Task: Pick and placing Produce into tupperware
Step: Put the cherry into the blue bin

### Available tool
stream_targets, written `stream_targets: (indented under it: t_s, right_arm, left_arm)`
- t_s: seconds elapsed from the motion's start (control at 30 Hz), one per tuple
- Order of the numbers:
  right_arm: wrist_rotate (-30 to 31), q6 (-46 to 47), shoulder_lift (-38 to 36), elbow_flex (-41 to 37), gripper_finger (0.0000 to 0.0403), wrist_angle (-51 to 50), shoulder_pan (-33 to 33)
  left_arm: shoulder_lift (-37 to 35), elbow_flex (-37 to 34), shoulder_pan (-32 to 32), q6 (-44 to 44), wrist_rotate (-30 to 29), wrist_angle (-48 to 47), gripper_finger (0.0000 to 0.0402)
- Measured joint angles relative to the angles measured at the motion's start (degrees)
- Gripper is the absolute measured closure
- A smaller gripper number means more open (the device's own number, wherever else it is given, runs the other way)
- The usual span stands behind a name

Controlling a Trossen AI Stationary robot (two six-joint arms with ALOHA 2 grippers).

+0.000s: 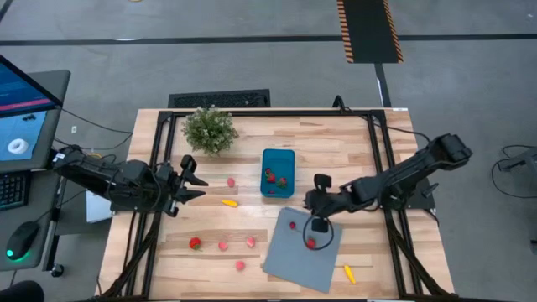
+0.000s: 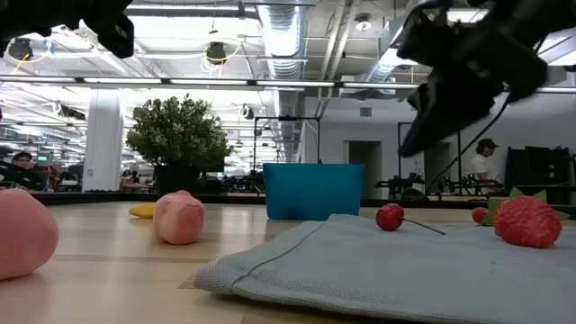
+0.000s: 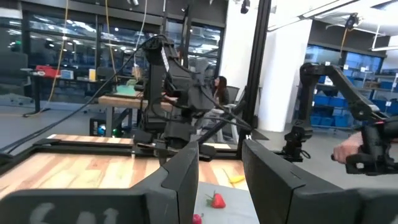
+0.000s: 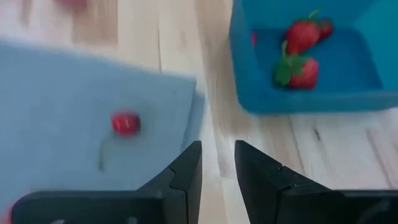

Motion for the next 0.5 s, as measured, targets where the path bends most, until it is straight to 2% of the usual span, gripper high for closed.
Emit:
stream_targets:
  t_s: [0.27,0.37,0.5]
  right_arm:
    - [-2.60,-8.27,1.31,5.44,0.0285,-18.74,-0.14]
    - [-5.45,-9.67,1.30,6.25,0.0285,-22.73,-0.57]
    - [-12.55,-10.20,1.27,6.15,0.0285,-24.34,-2.75]
  left_arm:
    - [0.00,-0.19,0.00,-0.36,0.02,-0.16,0.0288]
    - [0.03,-0.19,0.00,-0.33,0.02,-0.29,0.0288]
    - [0.03,-0.19,0.00,-0.32,0.04,-0.33,0.0288]
